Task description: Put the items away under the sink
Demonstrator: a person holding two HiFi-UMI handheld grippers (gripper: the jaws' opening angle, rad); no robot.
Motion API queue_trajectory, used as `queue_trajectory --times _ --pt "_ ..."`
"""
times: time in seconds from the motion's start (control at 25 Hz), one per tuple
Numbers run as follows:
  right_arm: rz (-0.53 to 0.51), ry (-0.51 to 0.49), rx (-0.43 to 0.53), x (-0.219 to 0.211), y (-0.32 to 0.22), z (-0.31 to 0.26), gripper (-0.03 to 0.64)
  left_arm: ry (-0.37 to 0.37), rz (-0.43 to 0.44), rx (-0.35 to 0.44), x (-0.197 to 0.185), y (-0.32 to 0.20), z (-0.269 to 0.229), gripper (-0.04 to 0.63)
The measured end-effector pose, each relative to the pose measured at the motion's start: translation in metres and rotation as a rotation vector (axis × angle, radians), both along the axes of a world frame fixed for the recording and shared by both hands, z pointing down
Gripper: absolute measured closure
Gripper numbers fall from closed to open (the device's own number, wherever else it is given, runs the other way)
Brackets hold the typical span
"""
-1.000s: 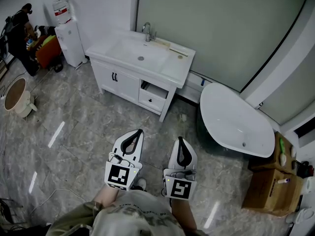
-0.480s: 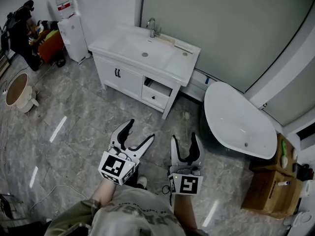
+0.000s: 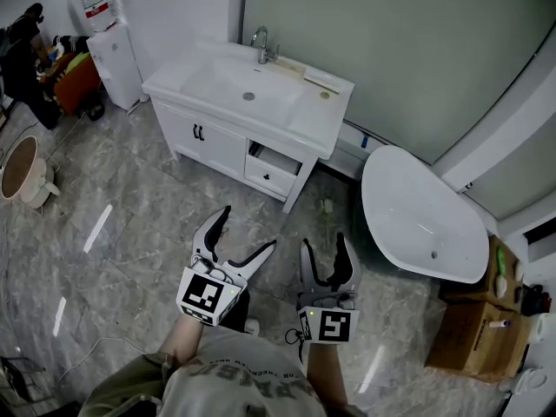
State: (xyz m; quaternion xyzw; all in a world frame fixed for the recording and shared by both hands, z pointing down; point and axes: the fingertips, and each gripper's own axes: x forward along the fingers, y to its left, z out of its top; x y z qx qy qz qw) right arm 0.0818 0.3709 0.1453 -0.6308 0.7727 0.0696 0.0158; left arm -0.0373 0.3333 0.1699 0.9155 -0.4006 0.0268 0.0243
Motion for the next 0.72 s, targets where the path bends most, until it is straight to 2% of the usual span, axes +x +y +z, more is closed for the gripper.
queue_trajectory --times 0.16,0.48,0.72 --pt "0.015 0.004 -0.016 0.002 -0.051 0.003 0.362 0.007 0.026 -0.015 0.002 -0.055 0.002 0.178" --pt "0.067 0.028 -0.002 0.007 -0.162 -0.017 0.362 0.009 0.102 0.034 0.01 -0.173 -0.024 0.178" --pt "0.1 0.063 -0.003 0.006 -0.218 -0.026 0.362 -0.002 0.171 0.033 0.008 -0.231 -0.034 0.178"
